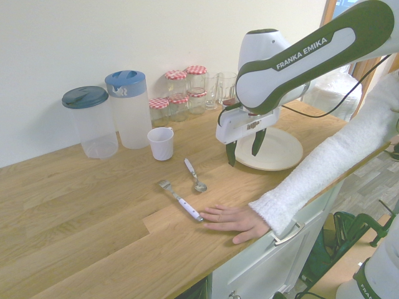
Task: Put the spoon into the plate
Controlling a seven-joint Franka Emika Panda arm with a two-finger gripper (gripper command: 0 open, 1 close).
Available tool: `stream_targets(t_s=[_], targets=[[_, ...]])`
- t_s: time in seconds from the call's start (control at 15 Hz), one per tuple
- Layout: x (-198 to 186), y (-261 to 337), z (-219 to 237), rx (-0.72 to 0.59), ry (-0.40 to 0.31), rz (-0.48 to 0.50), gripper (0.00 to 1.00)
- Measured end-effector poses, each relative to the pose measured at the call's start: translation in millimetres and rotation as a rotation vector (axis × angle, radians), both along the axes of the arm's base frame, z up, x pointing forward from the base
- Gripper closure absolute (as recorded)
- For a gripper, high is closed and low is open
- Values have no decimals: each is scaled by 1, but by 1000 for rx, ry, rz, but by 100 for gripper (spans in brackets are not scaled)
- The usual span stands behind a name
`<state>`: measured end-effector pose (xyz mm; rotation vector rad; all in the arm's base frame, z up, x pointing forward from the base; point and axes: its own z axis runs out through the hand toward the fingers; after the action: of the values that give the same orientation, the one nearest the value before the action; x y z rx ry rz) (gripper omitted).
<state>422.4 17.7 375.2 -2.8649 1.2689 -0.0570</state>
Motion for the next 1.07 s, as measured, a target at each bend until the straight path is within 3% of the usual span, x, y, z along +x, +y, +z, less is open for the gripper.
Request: stream_targets(t_s=[0.27, 0.47, 0.8, 1.0, 1.07], targets=[[4, 18, 9, -9, -22, 10, 0], [13, 84, 19, -42, -62, -67, 0], [72, 106, -32, -11, -56, -77, 0], [100, 111, -37, 9, -62, -81, 0], [105, 112, -35, 12, -67, -81, 100]])
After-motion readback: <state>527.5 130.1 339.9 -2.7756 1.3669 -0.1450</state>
